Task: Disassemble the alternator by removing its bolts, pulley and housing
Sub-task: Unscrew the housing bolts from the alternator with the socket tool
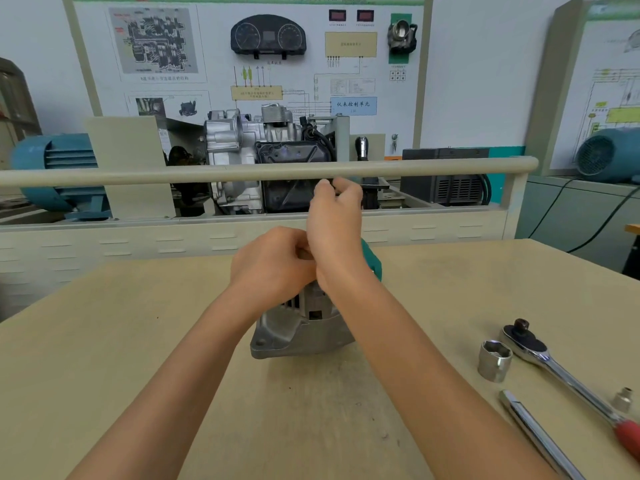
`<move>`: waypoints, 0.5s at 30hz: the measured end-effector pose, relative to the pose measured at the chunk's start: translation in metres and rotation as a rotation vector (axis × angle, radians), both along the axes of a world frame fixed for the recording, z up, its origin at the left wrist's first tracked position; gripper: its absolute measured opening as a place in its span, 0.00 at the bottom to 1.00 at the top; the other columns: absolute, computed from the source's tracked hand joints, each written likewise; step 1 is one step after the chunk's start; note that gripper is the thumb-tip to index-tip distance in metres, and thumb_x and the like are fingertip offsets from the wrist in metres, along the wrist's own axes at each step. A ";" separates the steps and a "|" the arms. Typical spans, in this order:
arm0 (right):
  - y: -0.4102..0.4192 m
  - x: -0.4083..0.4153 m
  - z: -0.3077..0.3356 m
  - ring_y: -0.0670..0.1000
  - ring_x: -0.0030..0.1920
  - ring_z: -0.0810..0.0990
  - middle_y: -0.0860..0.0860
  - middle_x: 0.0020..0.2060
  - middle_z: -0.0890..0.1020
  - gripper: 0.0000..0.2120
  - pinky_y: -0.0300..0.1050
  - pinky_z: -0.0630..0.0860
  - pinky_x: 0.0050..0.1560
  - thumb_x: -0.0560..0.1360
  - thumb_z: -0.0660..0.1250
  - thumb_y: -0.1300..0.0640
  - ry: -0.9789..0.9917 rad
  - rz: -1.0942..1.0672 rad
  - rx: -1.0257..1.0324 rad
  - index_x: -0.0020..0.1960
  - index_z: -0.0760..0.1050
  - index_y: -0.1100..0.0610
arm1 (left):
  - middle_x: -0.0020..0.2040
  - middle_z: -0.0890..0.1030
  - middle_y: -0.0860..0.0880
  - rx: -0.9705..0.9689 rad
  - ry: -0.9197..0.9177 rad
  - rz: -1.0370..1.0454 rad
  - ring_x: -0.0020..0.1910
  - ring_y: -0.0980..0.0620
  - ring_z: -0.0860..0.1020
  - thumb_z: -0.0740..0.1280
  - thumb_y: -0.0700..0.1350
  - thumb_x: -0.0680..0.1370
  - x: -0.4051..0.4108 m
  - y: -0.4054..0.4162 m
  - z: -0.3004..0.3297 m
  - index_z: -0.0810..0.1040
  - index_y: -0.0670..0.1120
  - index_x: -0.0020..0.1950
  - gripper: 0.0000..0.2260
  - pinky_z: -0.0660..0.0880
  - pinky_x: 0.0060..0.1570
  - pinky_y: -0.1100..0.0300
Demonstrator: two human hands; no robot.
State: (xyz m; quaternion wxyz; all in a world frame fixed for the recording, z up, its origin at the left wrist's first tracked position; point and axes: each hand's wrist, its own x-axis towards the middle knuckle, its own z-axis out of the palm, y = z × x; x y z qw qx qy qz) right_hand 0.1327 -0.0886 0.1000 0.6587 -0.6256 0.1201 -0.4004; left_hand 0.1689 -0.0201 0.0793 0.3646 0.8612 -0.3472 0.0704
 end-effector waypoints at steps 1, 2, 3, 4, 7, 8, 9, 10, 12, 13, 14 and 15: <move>0.000 0.001 -0.001 0.41 0.33 0.68 0.45 0.38 0.70 0.15 0.27 0.66 0.25 0.82 0.53 0.57 -0.017 -0.027 -0.015 0.67 0.61 0.57 | 0.17 0.70 0.62 0.011 -0.009 0.009 0.27 0.54 0.69 0.65 0.41 0.72 -0.001 0.000 0.000 0.68 0.51 0.26 0.16 0.61 0.29 0.60; 0.000 0.001 -0.001 0.41 0.32 0.68 0.45 0.36 0.69 0.12 0.26 0.65 0.24 0.82 0.53 0.57 -0.023 -0.029 -0.009 0.65 0.63 0.56 | 0.17 0.70 0.62 0.015 -0.011 0.007 0.26 0.56 0.69 0.65 0.41 0.72 0.000 0.000 0.000 0.68 0.51 0.26 0.16 0.61 0.29 0.60; -0.002 0.001 0.001 0.42 0.30 0.67 0.46 0.35 0.69 0.08 0.28 0.64 0.22 0.81 0.54 0.58 -0.021 0.000 0.014 0.59 0.66 0.55 | 0.19 0.72 0.62 0.010 0.001 -0.008 0.27 0.57 0.71 0.66 0.43 0.72 0.000 0.000 0.000 0.69 0.52 0.27 0.14 0.64 0.30 0.60; -0.004 -0.001 0.004 0.43 0.28 0.66 0.47 0.33 0.68 0.04 0.31 0.63 0.23 0.80 0.55 0.60 -0.012 0.061 0.054 0.52 0.67 0.55 | 0.22 0.75 0.61 0.007 0.019 -0.034 0.30 0.57 0.75 0.68 0.45 0.71 0.001 0.000 0.000 0.73 0.52 0.29 0.11 0.70 0.33 0.58; -0.013 -0.006 0.009 0.45 0.23 0.61 0.49 0.28 0.68 0.09 0.36 0.60 0.24 0.77 0.57 0.61 0.015 0.294 0.183 0.41 0.73 0.56 | 0.36 0.84 0.53 0.007 0.061 -0.125 0.42 0.50 0.82 0.71 0.49 0.71 0.002 0.003 0.000 0.82 0.50 0.39 0.04 0.78 0.51 0.45; -0.015 -0.008 0.009 0.45 0.21 0.60 0.49 0.27 0.68 0.10 0.35 0.59 0.23 0.76 0.58 0.61 0.012 0.368 0.194 0.39 0.74 0.57 | 0.38 0.85 0.50 0.006 0.068 -0.147 0.44 0.48 0.83 0.72 0.50 0.70 0.001 0.004 0.001 0.83 0.48 0.41 0.07 0.77 0.54 0.43; -0.017 -0.009 0.009 0.45 0.20 0.60 0.49 0.25 0.69 0.11 0.35 0.58 0.21 0.76 0.57 0.60 0.007 0.430 0.183 0.37 0.74 0.58 | 0.39 0.85 0.47 -0.001 0.073 -0.165 0.46 0.46 0.82 0.73 0.51 0.70 0.002 0.005 0.001 0.84 0.45 0.42 0.10 0.76 0.55 0.42; -0.019 -0.010 0.009 0.44 0.20 0.59 0.49 0.24 0.68 0.13 0.34 0.57 0.20 0.76 0.56 0.59 0.005 0.478 0.167 0.35 0.73 0.59 | 0.41 0.85 0.45 -0.008 0.075 -0.178 0.46 0.44 0.82 0.73 0.52 0.70 0.002 0.005 0.001 0.84 0.43 0.43 0.12 0.76 0.56 0.41; -0.020 -0.011 0.010 0.44 0.19 0.58 0.49 0.23 0.68 0.15 0.34 0.56 0.20 0.77 0.56 0.56 0.005 0.509 0.141 0.33 0.70 0.59 | 0.43 0.84 0.42 -0.017 0.095 -0.188 0.48 0.41 0.81 0.73 0.53 0.68 0.001 0.007 0.002 0.83 0.41 0.44 0.16 0.75 0.57 0.40; -0.020 -0.010 0.011 0.44 0.19 0.58 0.49 0.23 0.68 0.16 0.34 0.56 0.20 0.77 0.57 0.56 0.009 0.483 0.137 0.32 0.69 0.58 | 0.42 0.84 0.42 -0.024 0.101 -0.180 0.48 0.41 0.81 0.73 0.53 0.68 0.000 0.007 0.002 0.84 0.42 0.44 0.15 0.75 0.57 0.40; -0.018 -0.009 0.011 0.45 0.19 0.58 0.49 0.23 0.67 0.15 0.35 0.56 0.21 0.77 0.57 0.57 0.004 0.434 0.147 0.32 0.68 0.57 | 0.41 0.84 0.43 -0.031 0.098 -0.167 0.47 0.42 0.82 0.73 0.53 0.68 -0.001 0.007 0.002 0.84 0.43 0.43 0.13 0.75 0.57 0.41; -0.016 -0.007 0.010 0.45 0.19 0.59 0.49 0.24 0.67 0.15 0.35 0.56 0.21 0.76 0.58 0.59 -0.017 0.362 0.165 0.31 0.68 0.57 | 0.40 0.85 0.45 -0.033 0.094 -0.152 0.46 0.43 0.82 0.72 0.52 0.68 -0.002 0.007 0.002 0.84 0.45 0.42 0.11 0.75 0.56 0.41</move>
